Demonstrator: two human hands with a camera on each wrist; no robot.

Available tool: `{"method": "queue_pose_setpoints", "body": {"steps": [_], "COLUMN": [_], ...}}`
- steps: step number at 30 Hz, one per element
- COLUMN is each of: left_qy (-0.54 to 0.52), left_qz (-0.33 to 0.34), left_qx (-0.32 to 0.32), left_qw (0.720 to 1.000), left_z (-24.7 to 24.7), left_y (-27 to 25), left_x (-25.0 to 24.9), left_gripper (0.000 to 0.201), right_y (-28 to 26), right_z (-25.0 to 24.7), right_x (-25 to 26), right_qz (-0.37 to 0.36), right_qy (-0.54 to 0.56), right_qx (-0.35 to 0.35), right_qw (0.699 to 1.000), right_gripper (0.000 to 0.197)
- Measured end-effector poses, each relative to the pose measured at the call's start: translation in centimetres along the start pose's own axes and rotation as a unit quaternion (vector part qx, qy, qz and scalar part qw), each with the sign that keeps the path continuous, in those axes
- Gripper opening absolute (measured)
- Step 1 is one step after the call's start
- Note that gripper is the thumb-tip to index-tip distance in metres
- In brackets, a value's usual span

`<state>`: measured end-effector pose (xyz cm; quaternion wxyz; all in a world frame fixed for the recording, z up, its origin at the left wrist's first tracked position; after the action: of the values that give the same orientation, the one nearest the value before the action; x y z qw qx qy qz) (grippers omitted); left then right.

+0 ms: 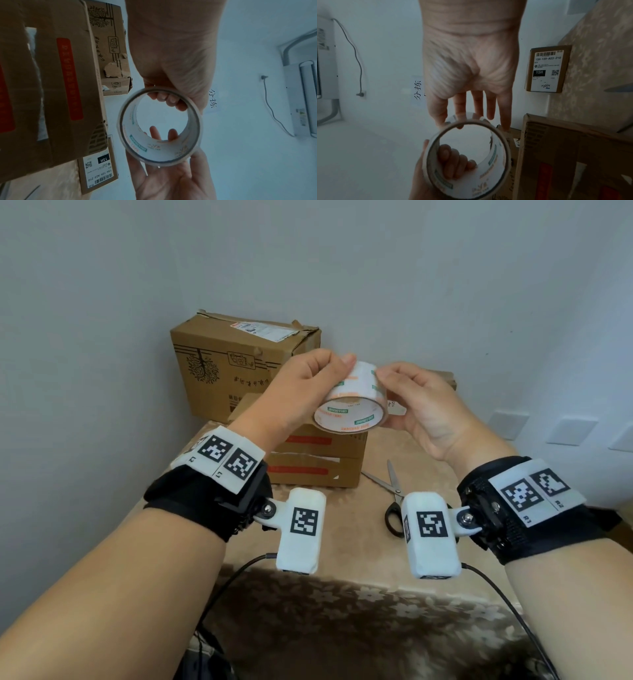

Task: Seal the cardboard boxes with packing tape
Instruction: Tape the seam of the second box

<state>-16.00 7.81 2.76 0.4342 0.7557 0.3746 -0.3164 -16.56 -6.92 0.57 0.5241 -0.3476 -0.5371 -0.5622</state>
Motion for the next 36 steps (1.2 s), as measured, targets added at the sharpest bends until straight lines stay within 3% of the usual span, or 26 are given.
{"method": "queue_pose_setpoints", "body": {"steps": [11,16,19,20,25,32,36], "left_qy": [0.141,-0.028,-0.093,-0.106,-0.141,-0.087,-0.150], "left_qz": [0.044,0.003,-0.016,-0.018,-0.026,-0.058,-0.049], "left_qx": [-0.013,-0.008,0.011,0.024,0.076,0.064,0.088], "left_qw": [0.989,1.000,0.995,0.994,0.987,0.992,0.984], "left_z": [0.7,0.2,0.1,0.3,0.7,1.8,2.0], "left_y": [0.6,0.6,0.6,0.6,0.3,0.5,0.4], "left_x": [0.0,0.6,1.4,1.6,1.7,1.4,1.5], "left_gripper": [0.038,0.026,0.018,0.016,0.020,0.023,0.022], "right_y": [0.0,0.0,0.1,0.1,0.0,0.1,0.4], "right_z": [1.3,0.9,0.3,0.2,0.0,1.2,0.0], "right_x": [-0.3,-0.4,-0.6,-0.7,-1.0,-0.7,-1.1], "right_qz": [0.002,0.015,0.047,0.050,0.042,-0.010,0.000], "right_qy": [-0.085,0.021,0.110,0.135,0.178,-0.072,-0.015], "right_qx": [-0.015,-0.036,-0.059,-0.058,-0.059,-0.043,-0.078], "right_qw": [0.996,0.999,0.991,0.988,0.981,0.996,0.997], "right_gripper": [0.018,0.020,0.062,0.067,0.054,0.042,0.032]}}
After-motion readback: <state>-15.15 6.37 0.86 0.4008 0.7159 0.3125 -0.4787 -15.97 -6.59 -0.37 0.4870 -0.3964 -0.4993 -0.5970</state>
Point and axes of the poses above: each hand's wrist, its own y-axis towards the middle knuckle, its own z-axis out of the palm, x = y × z, the point moved 6 cm from there along y, towards the middle knuckle, and after that the axes turned 11 degrees about y, right-handed, at the moved point
